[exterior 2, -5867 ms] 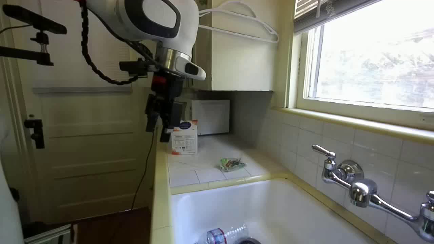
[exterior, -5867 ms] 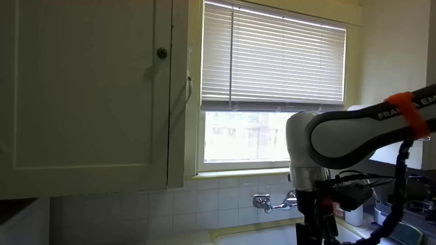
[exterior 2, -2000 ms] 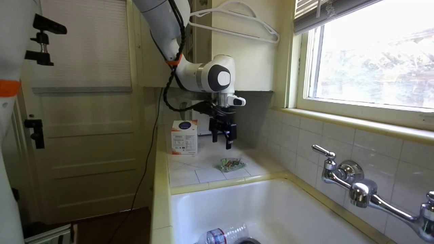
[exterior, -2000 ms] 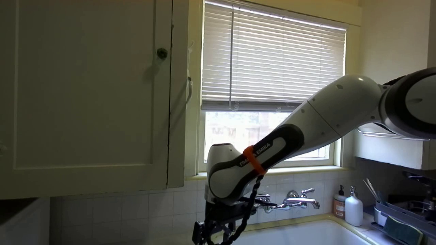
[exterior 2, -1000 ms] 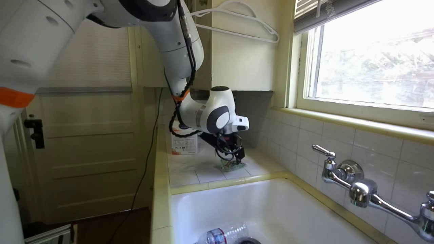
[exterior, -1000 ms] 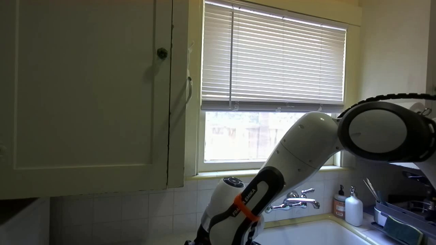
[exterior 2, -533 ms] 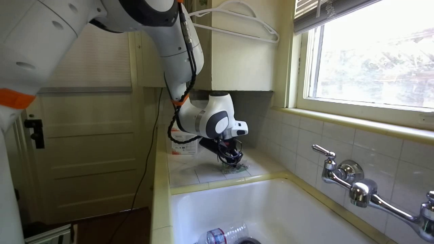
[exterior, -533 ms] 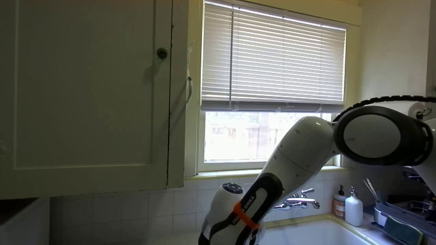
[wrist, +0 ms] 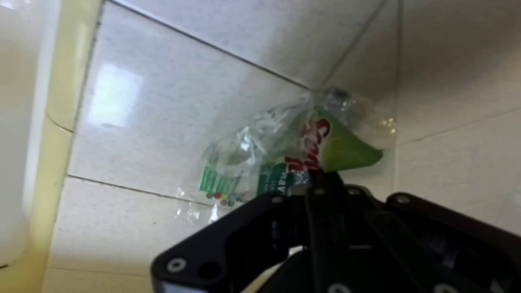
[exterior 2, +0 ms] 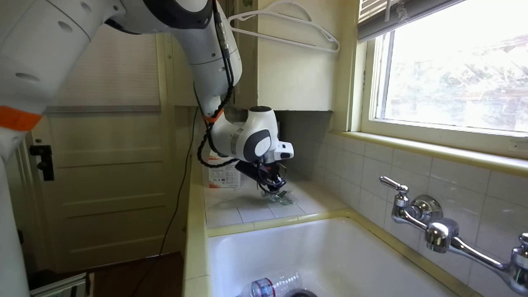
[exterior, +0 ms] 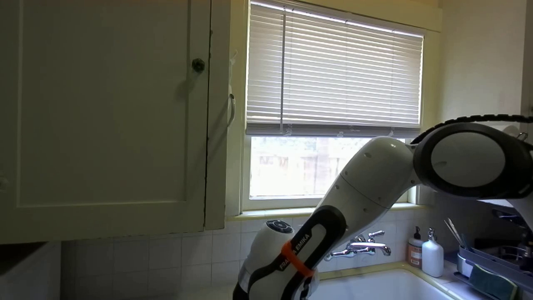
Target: Move the object on the counter
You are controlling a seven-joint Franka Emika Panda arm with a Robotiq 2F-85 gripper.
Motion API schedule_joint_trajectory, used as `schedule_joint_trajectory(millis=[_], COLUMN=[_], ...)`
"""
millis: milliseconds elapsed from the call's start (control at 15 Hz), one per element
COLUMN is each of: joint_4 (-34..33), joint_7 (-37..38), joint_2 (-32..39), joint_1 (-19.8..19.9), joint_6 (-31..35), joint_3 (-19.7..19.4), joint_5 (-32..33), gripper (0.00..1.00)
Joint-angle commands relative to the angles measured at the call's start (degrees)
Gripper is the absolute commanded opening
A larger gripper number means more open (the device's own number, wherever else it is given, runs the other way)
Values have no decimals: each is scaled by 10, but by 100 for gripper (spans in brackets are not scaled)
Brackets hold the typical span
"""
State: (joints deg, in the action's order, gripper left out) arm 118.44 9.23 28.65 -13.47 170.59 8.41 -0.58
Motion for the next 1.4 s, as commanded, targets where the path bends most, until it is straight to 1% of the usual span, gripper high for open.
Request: schedule_joint_trajectory(millis=[0, 133, 267, 533, 600, 800, 1000, 1133, 1333], joint_4=[9, 4, 1, 1, 0, -1, -3, -7, -11], joint_7=[-41, -69, -90, -124, -150, -228, -286, -308, -345], joint_2=[-45, -55, -61, -63, -57, -38, -9, 14, 38], joint_1=[43, 64, 73, 75, 87, 102, 101, 88, 91], joint_6=[-40, -54, -72, -93, -99, -115, -123, -106, -93], joint_3=[89, 136, 162, 168, 182, 202, 206, 201, 217], joint_5=[-58, -95, -122, -144, -157, -163, -148, -129, -128], gripper=[0, 0, 0, 0, 0, 0, 0, 0, 0])
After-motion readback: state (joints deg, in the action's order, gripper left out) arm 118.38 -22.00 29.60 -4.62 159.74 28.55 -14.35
